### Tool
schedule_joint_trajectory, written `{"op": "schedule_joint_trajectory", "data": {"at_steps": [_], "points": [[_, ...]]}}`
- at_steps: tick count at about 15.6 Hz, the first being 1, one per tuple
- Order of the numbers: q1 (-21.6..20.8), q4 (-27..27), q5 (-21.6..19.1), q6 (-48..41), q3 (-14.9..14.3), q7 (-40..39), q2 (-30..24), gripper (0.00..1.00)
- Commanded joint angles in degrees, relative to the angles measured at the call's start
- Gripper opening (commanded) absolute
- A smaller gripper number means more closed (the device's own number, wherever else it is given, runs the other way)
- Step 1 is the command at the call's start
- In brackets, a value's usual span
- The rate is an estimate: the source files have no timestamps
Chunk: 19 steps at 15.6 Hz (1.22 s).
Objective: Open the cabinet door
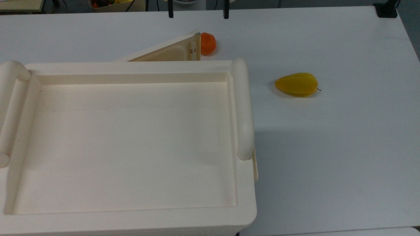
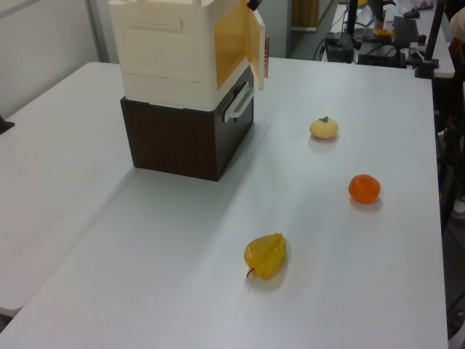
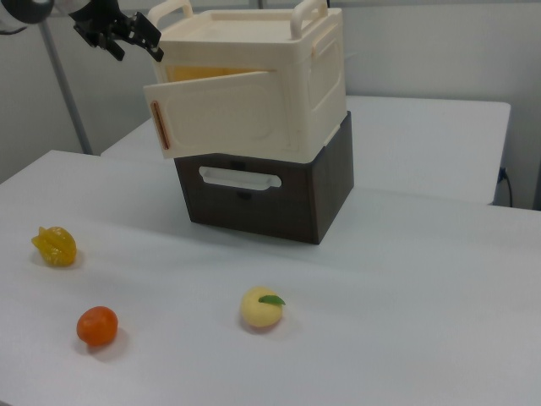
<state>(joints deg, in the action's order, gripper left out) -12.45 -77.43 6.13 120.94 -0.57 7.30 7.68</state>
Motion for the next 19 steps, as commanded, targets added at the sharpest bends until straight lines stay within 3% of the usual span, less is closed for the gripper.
{"op": "schedule_joint_trajectory", "data": {"at_steps": [1, 11, 15, 19], "points": [[-0.5, -0.3, 0.0, 3.5, 1.6, 2.1, 2.4, 1.00], [1.5, -1.3, -0.7, -19.1, -0.1, 0.8, -0.5, 1.00], [1.8, -1.9, -0.7, -23.1, 0.1, 0.6, -0.6, 1.00], [2.1, -6.0, -0.9, -24.8, 0.1, 0.4, -0.7, 1.00]]}}
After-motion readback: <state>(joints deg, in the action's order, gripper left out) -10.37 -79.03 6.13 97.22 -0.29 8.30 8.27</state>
